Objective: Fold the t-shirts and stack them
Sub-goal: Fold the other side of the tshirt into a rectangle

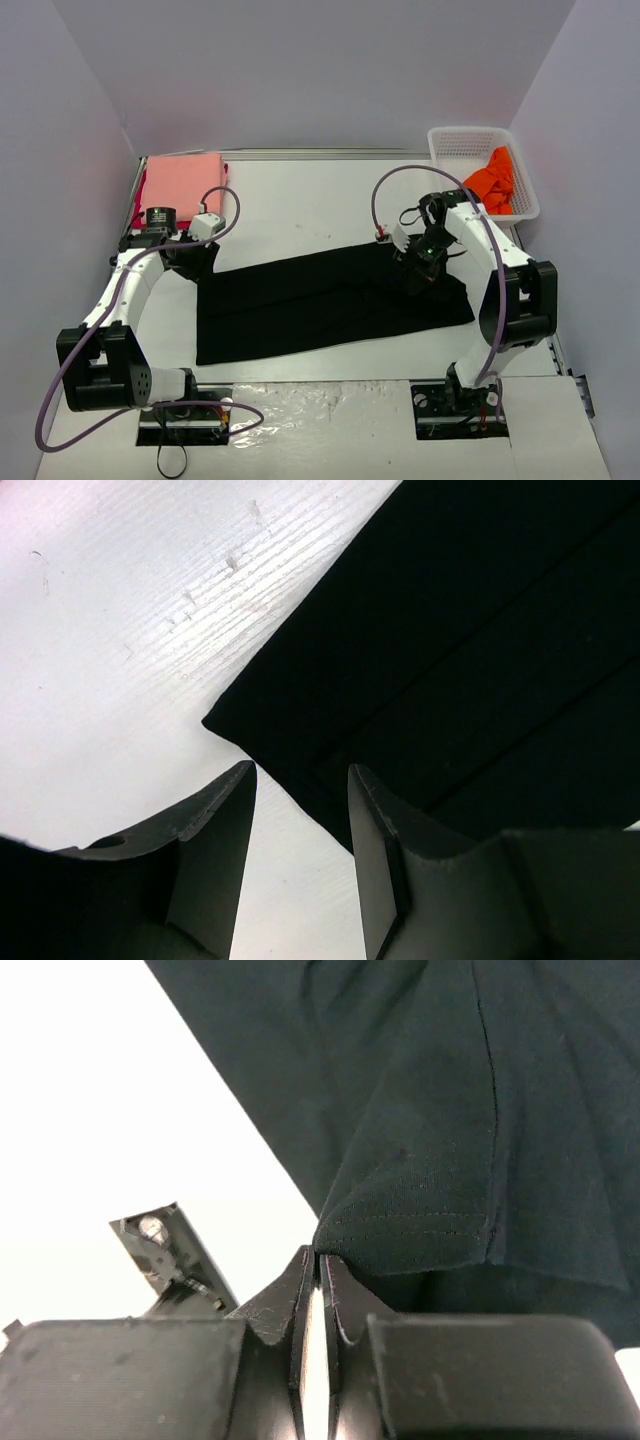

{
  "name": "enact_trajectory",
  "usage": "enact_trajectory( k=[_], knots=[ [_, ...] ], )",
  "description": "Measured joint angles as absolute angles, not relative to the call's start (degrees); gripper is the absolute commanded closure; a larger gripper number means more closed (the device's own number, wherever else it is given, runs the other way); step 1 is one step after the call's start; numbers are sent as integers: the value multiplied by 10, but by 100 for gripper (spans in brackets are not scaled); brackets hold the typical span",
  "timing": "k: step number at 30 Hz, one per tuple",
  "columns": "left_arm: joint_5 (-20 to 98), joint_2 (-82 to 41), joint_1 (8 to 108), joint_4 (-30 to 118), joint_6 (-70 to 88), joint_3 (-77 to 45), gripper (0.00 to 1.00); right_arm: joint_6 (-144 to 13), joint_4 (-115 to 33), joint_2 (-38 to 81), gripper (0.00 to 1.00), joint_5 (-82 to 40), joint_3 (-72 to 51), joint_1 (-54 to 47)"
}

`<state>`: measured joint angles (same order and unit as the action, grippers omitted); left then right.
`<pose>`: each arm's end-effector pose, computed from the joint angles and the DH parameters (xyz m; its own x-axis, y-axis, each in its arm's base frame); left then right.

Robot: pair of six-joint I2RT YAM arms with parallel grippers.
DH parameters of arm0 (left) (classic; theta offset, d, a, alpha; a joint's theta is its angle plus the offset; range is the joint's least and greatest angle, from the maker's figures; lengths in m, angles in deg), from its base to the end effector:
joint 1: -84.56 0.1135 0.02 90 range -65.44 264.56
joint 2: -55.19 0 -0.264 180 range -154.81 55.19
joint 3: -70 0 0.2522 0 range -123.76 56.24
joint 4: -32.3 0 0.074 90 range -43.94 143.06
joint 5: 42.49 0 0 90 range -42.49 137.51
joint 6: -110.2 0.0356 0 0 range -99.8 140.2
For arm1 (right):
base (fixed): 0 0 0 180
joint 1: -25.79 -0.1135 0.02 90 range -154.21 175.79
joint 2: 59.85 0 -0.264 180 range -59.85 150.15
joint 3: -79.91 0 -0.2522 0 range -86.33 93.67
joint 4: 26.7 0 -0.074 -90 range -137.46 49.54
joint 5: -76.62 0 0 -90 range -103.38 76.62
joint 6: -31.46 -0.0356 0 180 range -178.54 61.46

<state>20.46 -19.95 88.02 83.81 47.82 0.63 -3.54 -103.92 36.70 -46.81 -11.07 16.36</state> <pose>0.2609 -0.0004 0.2544 -0.6553 0.3740 -0.6563 0.5591 0.8244 -0.0884 0.3022 0.0701 0.2395 -0.4107 -0.7612 -0.5019 -0.9116 0.3338 0.2397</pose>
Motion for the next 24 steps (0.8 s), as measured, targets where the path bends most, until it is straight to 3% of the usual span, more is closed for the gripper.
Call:
enact_trajectory(
  k=[3,6,12,24],
  knots=[
    [203,-199,880,838,478,6,59,-45,-1041,328,97,-451,-150,154],
    [200,-198,880,838,478,7,59,-54,-1043,299,82,-435,-183,148],
    [195,-198,880,839,479,7,58,-61,-1048,278,69,-410,-232,145],
    [188,-198,880,839,481,8,55,-74,-1032,285,65,-408,-194,144]
  ],
)
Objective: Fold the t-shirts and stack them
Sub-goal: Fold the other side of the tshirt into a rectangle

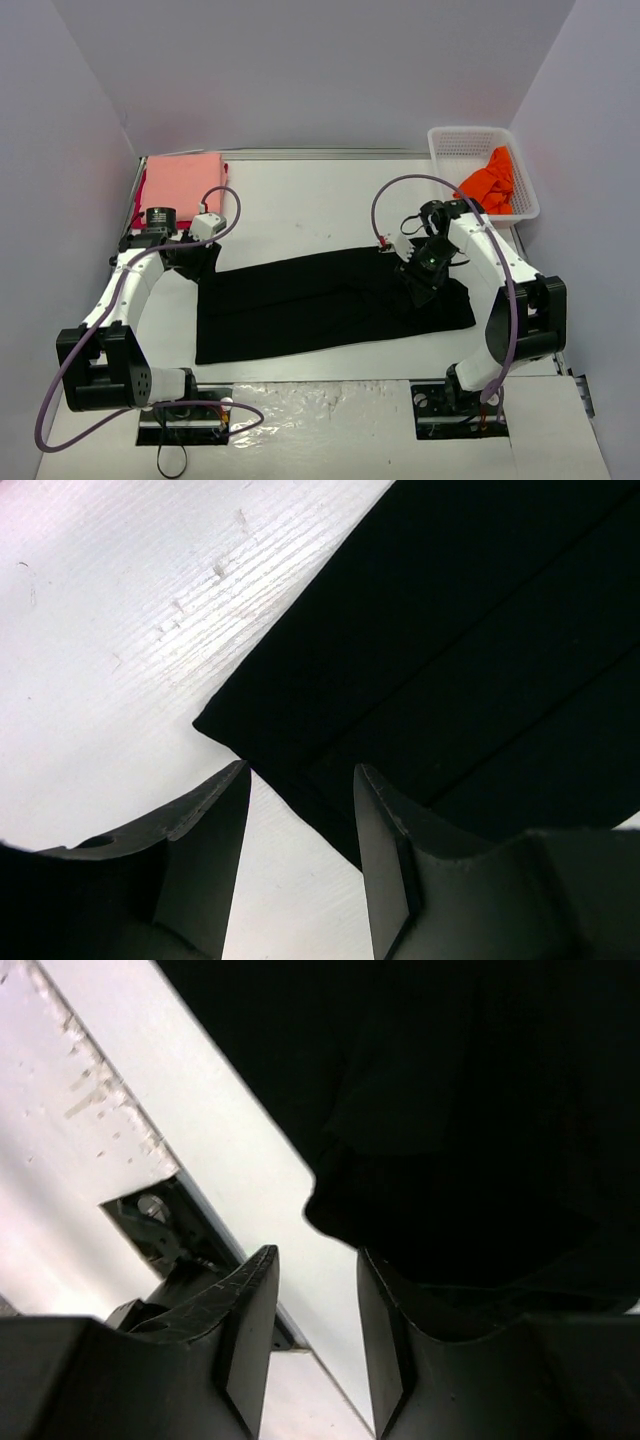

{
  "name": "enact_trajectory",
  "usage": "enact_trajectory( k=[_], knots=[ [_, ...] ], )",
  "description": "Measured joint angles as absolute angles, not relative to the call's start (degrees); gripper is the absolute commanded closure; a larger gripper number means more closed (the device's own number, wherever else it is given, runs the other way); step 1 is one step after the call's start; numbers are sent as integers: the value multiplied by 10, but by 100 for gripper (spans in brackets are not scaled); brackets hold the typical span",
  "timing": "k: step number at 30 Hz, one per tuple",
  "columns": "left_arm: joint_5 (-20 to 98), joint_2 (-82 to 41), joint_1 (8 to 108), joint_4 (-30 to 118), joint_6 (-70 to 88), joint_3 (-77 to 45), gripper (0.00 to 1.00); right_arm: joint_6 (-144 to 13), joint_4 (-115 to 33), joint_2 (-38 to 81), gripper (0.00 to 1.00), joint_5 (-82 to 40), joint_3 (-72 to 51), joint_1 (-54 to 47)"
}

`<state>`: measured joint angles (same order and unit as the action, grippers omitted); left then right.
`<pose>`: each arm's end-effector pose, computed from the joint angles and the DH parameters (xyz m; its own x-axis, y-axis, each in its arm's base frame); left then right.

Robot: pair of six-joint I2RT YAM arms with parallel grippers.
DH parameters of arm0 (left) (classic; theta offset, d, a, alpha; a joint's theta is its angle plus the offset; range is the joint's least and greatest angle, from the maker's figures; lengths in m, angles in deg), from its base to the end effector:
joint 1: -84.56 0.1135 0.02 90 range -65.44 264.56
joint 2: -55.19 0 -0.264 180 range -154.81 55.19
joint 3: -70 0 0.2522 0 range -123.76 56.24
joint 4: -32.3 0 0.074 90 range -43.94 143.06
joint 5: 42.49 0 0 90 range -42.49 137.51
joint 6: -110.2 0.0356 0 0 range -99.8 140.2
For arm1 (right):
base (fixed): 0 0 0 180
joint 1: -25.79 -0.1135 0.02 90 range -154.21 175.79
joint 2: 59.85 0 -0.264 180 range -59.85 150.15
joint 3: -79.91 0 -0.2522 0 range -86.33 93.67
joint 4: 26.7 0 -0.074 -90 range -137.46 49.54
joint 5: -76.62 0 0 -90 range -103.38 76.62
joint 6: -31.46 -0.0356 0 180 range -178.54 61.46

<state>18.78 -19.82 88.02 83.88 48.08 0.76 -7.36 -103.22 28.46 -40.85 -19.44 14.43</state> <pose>0.2600 -0.0014 0.2546 -0.6466 0.3717 -0.6661 0.5750 0.8113 -0.1055 0.2643 0.0698 0.2387 -0.4395 -0.7934 -0.4211 -0.8982 0.3869 0.2087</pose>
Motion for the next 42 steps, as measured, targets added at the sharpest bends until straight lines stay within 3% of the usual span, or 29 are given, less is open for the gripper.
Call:
enact_trajectory(
  k=[17,25,30,35,36,42],
  knots=[
    [179,-198,880,840,483,17,55,-109,-955,411,55,-403,-162,144],
    [177,-198,880,841,485,17,55,-118,-926,442,55,-391,-174,144],
    [175,-198,880,841,485,17,55,-120,-916,459,65,-387,-189,144],
    [175,-198,880,841,485,17,55,-120,-914,459,84,-386,-200,144],
    [175,-198,880,841,485,17,55,-120,-914,458,91,-386,-203,144],
    [174,-198,880,841,486,17,55,-122,-917,431,100,-387,-212,137]
  ],
)
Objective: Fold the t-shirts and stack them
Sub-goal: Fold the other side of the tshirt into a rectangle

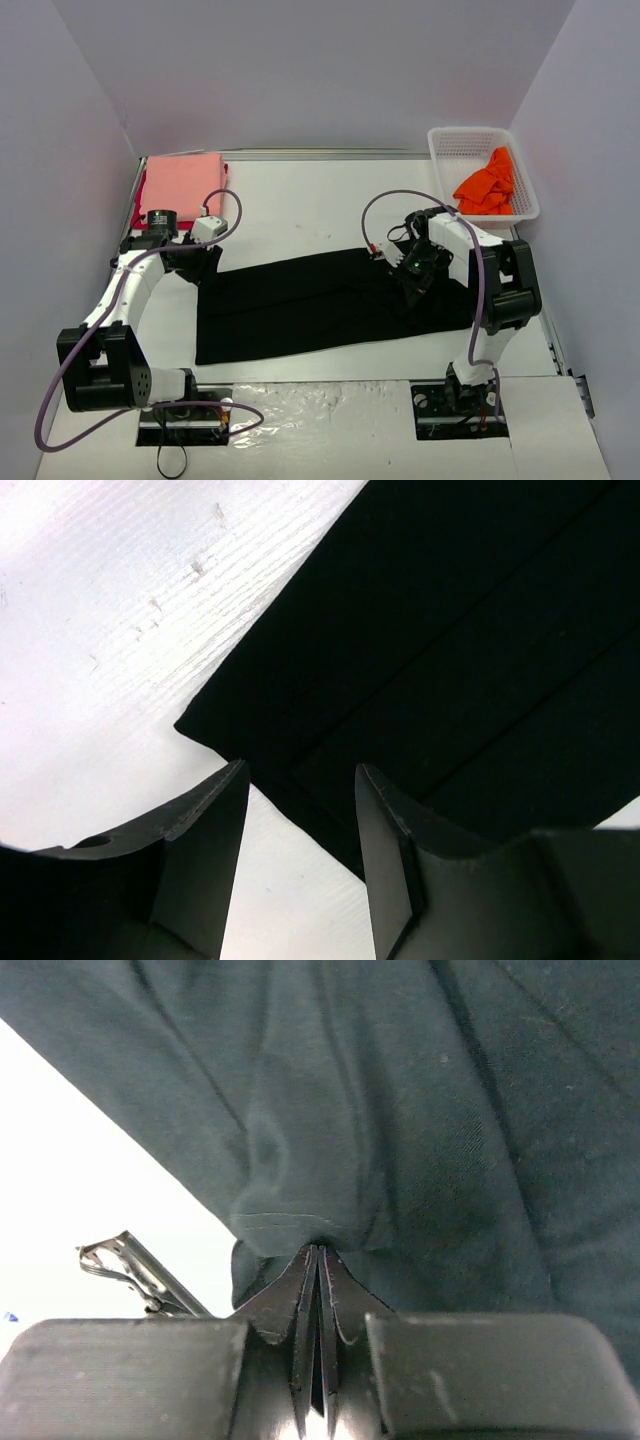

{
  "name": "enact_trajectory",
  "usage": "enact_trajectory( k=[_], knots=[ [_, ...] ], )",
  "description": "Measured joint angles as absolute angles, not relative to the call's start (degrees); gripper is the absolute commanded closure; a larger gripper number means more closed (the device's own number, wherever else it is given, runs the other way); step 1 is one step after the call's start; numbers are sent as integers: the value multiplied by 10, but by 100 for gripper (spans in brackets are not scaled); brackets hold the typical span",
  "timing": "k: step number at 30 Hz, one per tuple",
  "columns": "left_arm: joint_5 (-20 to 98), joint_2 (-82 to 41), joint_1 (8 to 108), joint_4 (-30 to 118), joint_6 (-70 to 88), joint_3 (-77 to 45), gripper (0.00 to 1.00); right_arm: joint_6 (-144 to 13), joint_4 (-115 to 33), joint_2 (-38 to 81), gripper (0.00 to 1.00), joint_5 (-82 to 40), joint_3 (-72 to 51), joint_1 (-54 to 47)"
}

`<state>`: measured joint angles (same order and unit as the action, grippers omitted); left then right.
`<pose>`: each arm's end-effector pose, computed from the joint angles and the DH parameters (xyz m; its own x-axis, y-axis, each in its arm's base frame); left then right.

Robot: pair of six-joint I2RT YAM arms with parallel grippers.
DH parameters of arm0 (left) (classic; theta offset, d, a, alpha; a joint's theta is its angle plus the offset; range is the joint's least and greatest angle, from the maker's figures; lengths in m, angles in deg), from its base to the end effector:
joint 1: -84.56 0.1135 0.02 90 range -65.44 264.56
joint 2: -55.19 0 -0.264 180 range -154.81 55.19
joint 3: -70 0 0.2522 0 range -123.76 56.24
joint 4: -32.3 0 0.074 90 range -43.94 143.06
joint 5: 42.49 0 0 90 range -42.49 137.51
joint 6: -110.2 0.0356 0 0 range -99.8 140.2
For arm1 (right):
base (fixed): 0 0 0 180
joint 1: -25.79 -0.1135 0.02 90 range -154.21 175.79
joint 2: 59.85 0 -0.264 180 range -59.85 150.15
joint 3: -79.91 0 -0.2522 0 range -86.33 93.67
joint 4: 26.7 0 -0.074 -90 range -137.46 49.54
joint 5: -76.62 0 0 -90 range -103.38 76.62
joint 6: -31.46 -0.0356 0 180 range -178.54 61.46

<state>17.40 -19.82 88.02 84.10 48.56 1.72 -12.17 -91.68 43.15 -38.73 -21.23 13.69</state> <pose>0.2575 -0.0023 0.2496 -0.6498 0.3724 -0.6626 0.5885 0.7982 -0.1285 0.3011 0.0801 0.1614 -0.5328 -0.7832 -0.3205 -0.8428 0.4570 0.2843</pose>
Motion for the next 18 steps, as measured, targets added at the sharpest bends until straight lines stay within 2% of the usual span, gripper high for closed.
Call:
enact_trajectory(
  k=[6,7,10,13,18],
  knots=[
    [172,-198,880,841,486,17,54,-123,-924,386,100,-390,-212,126],
    [172,-198,880,841,486,17,54,-123,-925,383,92,-391,-212,125],
    [172,-198,880,841,486,17,54,-125,-929,382,89,-391,-212,122],
    [171,-198,880,841,486,17,54,-126,-931,382,70,-392,-212,122],
    [171,-198,880,842,486,17,54,-124,-932,389,64,-392,-212,122]
  ],
)
